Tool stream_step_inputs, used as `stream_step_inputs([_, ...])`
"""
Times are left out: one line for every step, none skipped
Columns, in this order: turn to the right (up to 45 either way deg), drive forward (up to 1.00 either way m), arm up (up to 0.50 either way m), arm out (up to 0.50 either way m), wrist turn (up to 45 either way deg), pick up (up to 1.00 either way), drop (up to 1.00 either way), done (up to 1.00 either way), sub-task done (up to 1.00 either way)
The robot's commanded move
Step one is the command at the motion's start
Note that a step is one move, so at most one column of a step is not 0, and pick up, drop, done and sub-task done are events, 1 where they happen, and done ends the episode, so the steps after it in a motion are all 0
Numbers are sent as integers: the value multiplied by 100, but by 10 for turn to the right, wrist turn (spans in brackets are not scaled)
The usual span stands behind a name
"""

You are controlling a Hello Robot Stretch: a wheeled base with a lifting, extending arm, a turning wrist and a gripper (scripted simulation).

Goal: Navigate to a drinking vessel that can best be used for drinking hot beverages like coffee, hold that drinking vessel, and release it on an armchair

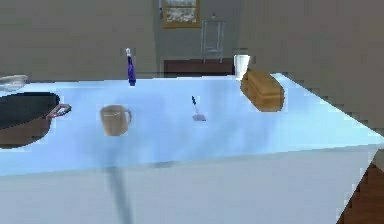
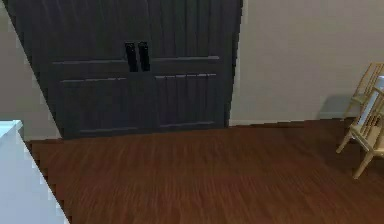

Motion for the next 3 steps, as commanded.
stream_step_inputs([-450, 0, 0, 0, 0, 0, 0, 0, 0])
stream_step_inputs([-450, 0, 0, 0, 0, 0, 0, 0, 0])
stream_step_inputs([-180, 0, 0, 0, 0, 0, 0, 0, 0])
